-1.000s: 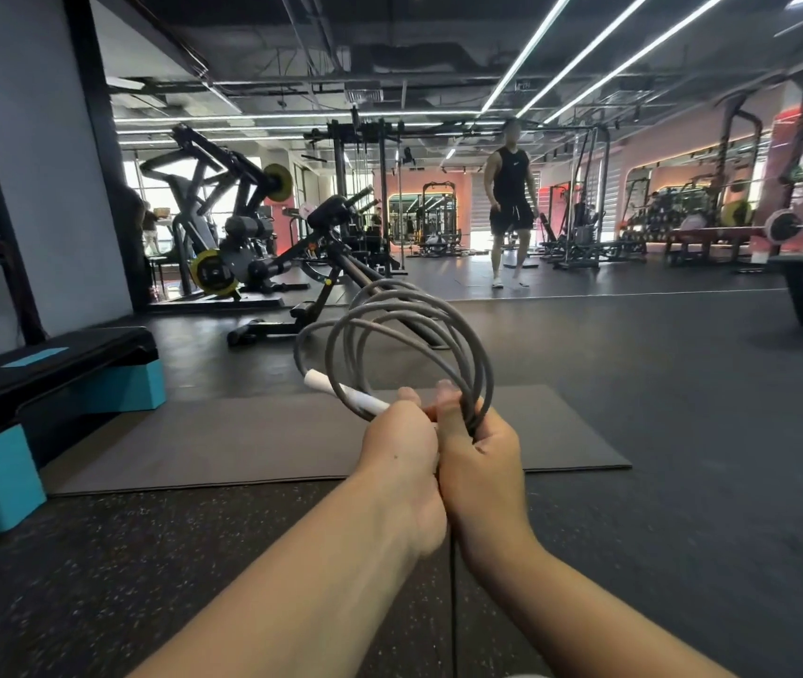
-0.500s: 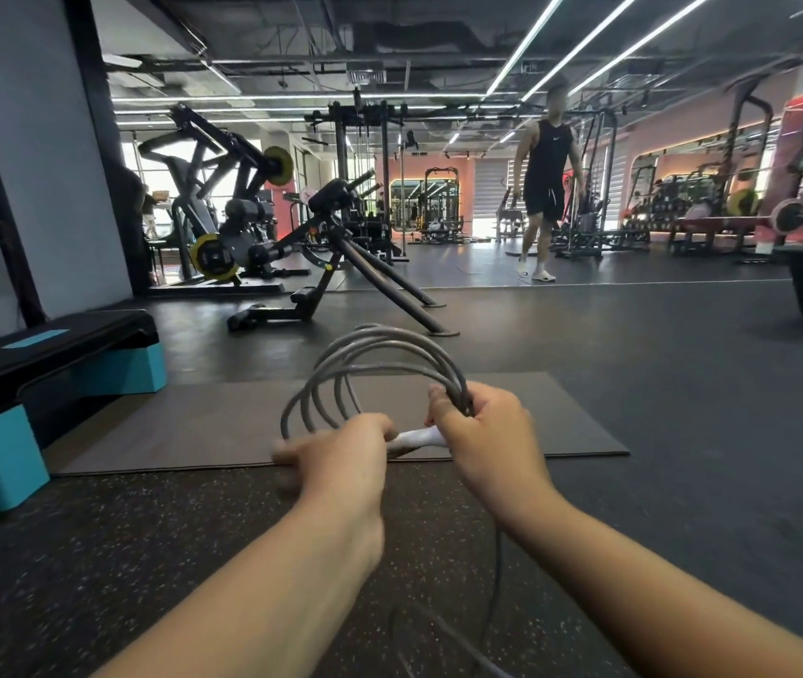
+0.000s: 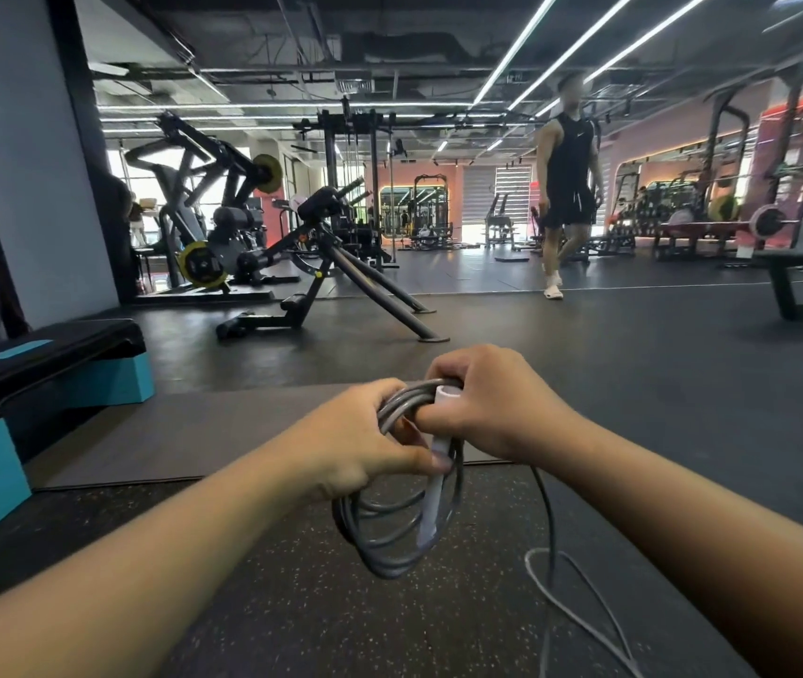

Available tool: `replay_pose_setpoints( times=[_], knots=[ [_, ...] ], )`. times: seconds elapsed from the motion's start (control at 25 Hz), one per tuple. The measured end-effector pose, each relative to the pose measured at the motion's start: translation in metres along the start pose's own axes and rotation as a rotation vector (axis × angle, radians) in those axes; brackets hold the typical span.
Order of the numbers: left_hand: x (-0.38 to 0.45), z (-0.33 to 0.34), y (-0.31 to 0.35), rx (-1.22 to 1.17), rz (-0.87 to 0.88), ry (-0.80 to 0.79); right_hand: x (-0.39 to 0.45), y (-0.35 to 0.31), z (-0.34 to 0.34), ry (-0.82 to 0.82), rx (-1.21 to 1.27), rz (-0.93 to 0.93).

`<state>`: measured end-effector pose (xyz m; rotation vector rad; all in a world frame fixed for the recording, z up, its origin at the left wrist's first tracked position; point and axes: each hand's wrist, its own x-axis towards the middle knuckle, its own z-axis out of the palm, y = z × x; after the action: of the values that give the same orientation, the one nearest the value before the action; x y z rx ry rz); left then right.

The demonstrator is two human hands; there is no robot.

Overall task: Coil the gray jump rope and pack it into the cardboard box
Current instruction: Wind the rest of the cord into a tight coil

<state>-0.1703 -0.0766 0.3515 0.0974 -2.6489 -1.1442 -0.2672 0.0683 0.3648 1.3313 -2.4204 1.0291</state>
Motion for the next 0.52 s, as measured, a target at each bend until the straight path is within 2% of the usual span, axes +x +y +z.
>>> replay_pose_setpoints(
  times=[0.08,0.16,0.24,0.4,0.52],
  knots=[
    [0.002,0.010,0.000,-0.121,0.014,0.113,0.003,0.004,-0.004,-0.052,0.115,-0.006],
    [0.003,0.016,0.003,-0.188,0.029,0.158,0.006,0.008,-0.009,-0.138,0.196,-0.014],
    [0.001,0.015,0.006,-0.165,0.050,0.142,0.008,0.011,-0.018,-0.235,0.278,-0.010],
    [-0.009,0.004,0.011,-0.159,0.048,0.050,0.007,0.027,-0.036,-0.427,0.613,0.101],
    [-0.012,0.006,0.007,-0.365,0.002,0.002,-0.002,0.035,-0.030,-0.438,0.512,0.130]
  ],
)
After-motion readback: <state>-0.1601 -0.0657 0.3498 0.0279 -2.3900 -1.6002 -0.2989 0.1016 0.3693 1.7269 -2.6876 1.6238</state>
